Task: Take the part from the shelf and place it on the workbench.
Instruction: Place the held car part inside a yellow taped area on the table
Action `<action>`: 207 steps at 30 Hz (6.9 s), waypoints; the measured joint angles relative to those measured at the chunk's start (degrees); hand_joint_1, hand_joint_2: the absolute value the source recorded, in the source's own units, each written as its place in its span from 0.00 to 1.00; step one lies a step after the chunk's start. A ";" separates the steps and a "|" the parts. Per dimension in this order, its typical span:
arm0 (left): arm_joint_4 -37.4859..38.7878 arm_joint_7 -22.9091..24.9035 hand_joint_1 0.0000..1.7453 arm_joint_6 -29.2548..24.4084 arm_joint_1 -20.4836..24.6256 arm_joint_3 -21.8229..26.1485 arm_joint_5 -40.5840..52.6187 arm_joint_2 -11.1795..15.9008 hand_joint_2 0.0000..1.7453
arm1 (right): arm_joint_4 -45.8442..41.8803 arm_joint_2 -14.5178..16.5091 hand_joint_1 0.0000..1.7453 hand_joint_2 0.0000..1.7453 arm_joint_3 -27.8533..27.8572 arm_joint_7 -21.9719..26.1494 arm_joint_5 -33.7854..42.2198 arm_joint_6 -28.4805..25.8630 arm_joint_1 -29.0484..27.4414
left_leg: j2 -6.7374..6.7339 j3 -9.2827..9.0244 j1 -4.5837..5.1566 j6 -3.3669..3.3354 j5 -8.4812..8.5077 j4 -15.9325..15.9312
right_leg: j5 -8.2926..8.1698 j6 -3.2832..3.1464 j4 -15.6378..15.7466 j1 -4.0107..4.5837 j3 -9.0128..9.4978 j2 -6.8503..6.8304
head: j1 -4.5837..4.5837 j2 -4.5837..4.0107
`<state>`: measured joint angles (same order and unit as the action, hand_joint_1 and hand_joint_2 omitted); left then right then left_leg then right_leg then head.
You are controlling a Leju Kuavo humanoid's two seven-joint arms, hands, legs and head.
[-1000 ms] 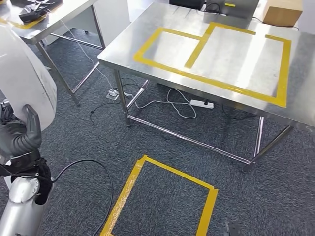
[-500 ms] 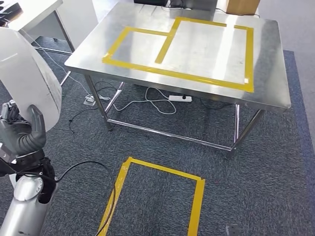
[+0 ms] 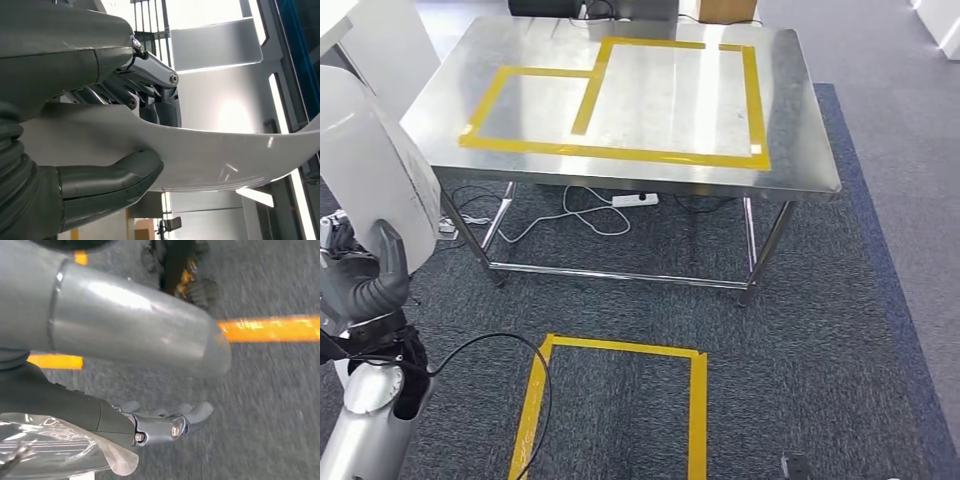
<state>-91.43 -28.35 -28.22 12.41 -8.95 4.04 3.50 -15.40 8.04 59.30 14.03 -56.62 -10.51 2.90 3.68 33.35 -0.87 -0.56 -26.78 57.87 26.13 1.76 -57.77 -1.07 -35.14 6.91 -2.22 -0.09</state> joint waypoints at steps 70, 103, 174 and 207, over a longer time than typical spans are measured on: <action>2.11 -0.81 1.00 -4.65 2.19 -0.23 5.05 0.90 1.00 | 0.89 0.22 0.00 0.00 -0.97 1.06 -3.57 -0.33 0.07 | -3.64 -1.91 0.26 -1.03 -1.25 -0.48 | 3.38 1.00 -10.19 0.32 -4.62 -6.78 | -0.64 0.00; 2.23 -0.47 1.00 -5.37 1.94 -0.25 5.03 1.34 1.00 | 1.37 0.13 0.00 0.00 -1.02 0.79 -3.88 0.03 0.15 | -3.41 -2.81 0.57 -0.78 -2.06 -0.35 | 0.50 0.59 -2.36 0.58 -1.94 -6.88 | -0.32 0.00; 5.63 1.51 1.00 -5.04 1.35 1.34 4.44 2.27 1.00 | 1.61 -0.11 0.00 0.00 -1.78 0.28 -4.73 0.26 0.63 | -3.35 7.76 0.46 1.55 -7.67 16.36 | 1.69 -2.26 0.12 0.40 1.82 -6.65 | 0.83 0.00; 35.24 21.72 1.00 -0.52 21.86 -3.11 30.85 5.67 1.00 | 1.61 -0.45 0.00 0.00 -3.21 -0.04 -5.52 2.33 1.20 | -3.42 8.06 0.34 1.76 -6.52 15.84 | 0.91 -2.25 0.22 0.37 1.17 -6.56 | 0.84 0.00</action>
<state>-56.19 -6.63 -28.75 34.27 -12.06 34.90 9.16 -13.79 7.59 56.09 13.99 -62.14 -8.18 4.10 0.26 41.42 -0.53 1.20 -33.30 73.71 27.04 -0.49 -57.55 -0.70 -33.97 0.35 -1.38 -0.09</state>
